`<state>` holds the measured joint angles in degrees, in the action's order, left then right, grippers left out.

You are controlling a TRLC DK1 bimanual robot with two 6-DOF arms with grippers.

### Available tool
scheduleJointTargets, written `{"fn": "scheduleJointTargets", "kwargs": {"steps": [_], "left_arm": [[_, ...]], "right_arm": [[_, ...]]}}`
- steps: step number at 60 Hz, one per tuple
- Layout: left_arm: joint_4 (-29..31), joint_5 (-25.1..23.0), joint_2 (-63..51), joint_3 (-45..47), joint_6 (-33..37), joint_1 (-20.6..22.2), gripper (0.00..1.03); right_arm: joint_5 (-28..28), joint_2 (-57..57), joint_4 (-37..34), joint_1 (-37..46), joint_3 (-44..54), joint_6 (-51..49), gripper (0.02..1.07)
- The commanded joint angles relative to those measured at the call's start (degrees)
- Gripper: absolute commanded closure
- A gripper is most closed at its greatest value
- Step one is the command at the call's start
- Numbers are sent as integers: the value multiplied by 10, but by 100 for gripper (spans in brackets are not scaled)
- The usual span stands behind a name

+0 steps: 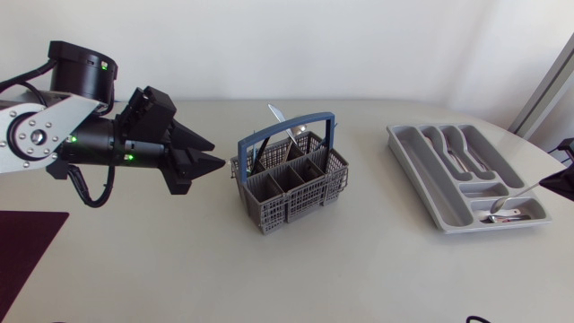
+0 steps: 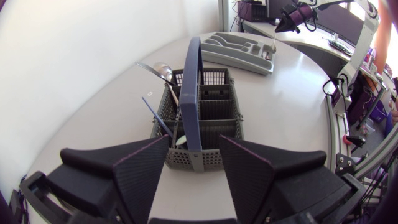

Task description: Sort the cutlery from the basket into the organizer compartments.

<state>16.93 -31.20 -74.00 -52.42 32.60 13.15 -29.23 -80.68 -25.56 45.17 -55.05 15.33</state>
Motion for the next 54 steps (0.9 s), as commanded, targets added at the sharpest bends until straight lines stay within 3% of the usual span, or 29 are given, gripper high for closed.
{"fn": "scheduleJointTargets", "kwargs": {"steps": [1,12,23,30,42,54], "left_arm": [[6,-2,18,12,2,1,47],[19,-3,47,1,-10,33,47],[28,-2,52,-33,-38,103,47],[25,-1,50,-47,-46,139,47],[28,-4,-21,-103,-69,181,47],[32,-5,-92,-154,-80,217,47]], "right_arm": [[-13,-10,-5,3,-10,20,100],[-21,-5,-10,-17,-12,20,100],[-35,4,-19,-63,-13,24,100],[-81,-8,-23,-75,-17,24,101],[-157,-46,-31,-135,-21,-14,101],[-166,-2,-31,-197,-7,-48,101]]}}
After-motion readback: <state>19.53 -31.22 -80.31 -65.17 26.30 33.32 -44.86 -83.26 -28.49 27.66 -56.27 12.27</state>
